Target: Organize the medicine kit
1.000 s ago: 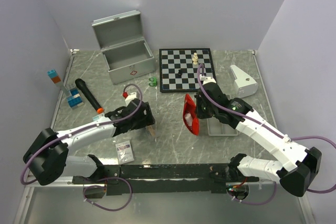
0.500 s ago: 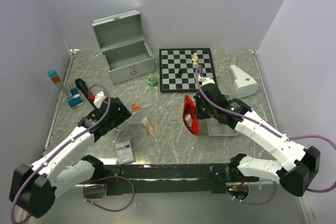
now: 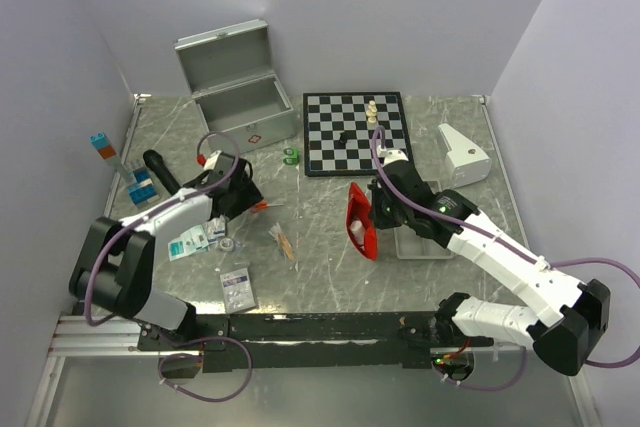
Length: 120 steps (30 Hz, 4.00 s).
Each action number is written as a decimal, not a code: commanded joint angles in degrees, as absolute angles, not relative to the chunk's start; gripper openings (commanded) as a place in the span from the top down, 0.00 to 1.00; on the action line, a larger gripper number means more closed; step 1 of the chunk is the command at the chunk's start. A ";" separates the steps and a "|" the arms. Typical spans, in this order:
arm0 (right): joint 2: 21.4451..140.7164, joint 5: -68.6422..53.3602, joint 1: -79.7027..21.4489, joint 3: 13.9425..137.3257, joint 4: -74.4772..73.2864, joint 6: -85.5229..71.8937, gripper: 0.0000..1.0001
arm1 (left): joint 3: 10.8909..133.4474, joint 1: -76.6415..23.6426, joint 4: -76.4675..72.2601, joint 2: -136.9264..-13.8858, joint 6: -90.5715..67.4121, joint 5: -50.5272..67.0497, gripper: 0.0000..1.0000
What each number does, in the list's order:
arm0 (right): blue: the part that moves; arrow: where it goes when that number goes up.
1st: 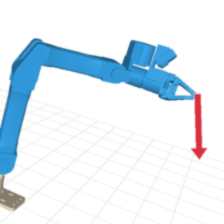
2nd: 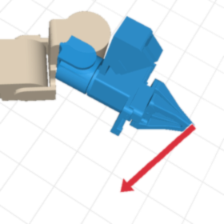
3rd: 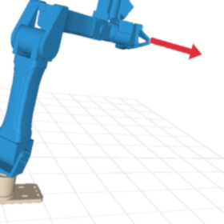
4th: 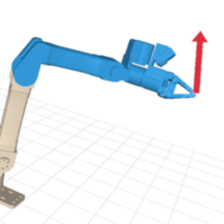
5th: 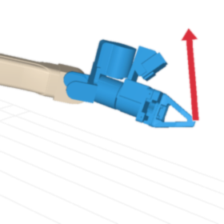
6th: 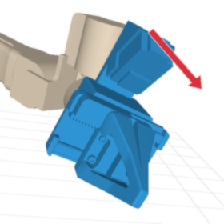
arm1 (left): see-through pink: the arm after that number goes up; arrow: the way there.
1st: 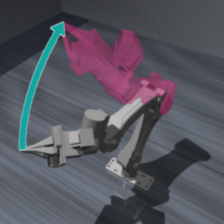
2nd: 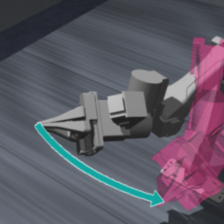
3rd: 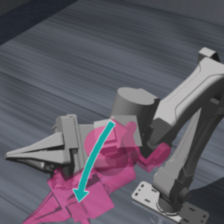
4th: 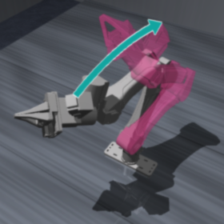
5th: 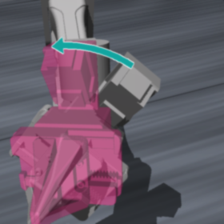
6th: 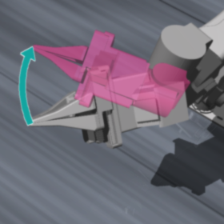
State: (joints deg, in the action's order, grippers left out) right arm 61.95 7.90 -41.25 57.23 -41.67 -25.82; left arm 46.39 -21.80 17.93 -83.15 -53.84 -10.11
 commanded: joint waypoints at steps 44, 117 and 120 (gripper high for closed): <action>58.45 9.31 -40.78 54.76 -39.20 -24.79 1.00 | 54.40 -20.48 20.91 -96.86 -48.35 -16.95 0.55; 54.32 8.44 -39.20 51.33 -38.14 -25.49 1.00 | 63.19 -25.14 31.47 -104.24 -41.40 -20.92 0.87; 54.14 8.35 -39.11 51.33 -38.32 -25.58 1.00 | 62.84 -25.22 31.03 -104.06 -41.66 -20.48 0.94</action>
State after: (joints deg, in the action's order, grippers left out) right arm 55.64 8.03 -39.68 51.68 -39.79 -25.04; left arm 63.05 -25.06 29.28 -102.59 -42.04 -20.67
